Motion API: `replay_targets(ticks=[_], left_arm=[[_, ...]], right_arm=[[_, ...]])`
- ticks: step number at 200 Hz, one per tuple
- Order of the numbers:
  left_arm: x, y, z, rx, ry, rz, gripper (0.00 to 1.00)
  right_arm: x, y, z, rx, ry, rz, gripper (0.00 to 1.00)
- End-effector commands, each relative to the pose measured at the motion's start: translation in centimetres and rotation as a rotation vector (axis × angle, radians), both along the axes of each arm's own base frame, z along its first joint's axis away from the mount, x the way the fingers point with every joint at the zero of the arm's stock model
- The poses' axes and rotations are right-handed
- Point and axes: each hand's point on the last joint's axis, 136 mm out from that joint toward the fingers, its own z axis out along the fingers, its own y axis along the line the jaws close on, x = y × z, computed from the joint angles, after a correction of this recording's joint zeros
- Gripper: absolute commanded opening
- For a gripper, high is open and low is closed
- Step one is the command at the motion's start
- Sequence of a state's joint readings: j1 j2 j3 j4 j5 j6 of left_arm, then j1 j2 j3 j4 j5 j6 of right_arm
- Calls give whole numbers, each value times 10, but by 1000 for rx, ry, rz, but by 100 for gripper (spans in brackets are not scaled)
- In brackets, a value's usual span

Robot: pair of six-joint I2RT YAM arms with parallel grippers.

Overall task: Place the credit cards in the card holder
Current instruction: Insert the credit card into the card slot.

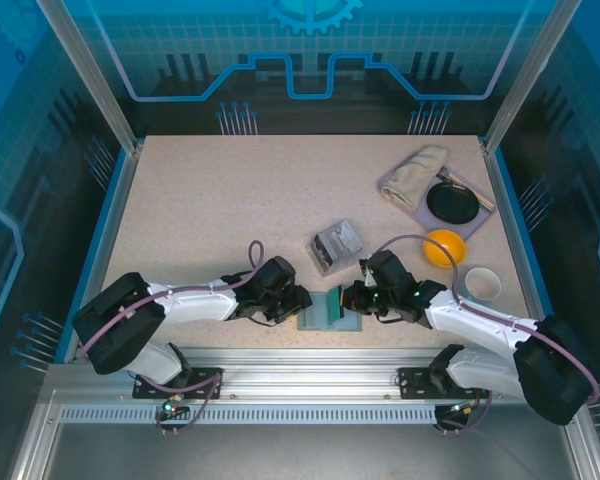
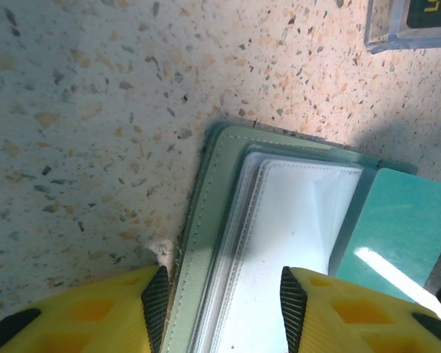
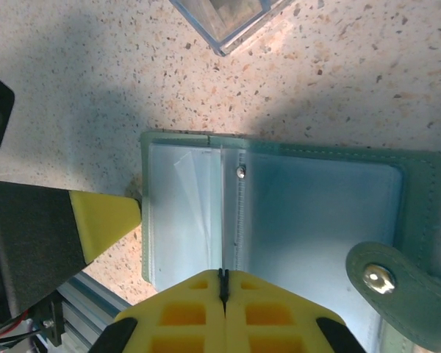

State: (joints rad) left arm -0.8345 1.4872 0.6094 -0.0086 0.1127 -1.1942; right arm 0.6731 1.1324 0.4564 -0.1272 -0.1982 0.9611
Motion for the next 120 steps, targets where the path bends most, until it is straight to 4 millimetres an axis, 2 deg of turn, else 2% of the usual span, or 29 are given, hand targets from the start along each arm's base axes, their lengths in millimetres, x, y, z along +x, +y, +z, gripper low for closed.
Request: replay_targets(ticks=[1,71,120], left_arm=[[-5,-5,-4,-5,4,-46,47],[-7,-5,-13,11,35,-48,43],[-8,-5,-17,21,50,-44,36]], right_arm=[[5,7,3,69,-9,-11,2],[0,2,-15,50,22,-26,2],[-1,11,-20,98,34,-18,2]])
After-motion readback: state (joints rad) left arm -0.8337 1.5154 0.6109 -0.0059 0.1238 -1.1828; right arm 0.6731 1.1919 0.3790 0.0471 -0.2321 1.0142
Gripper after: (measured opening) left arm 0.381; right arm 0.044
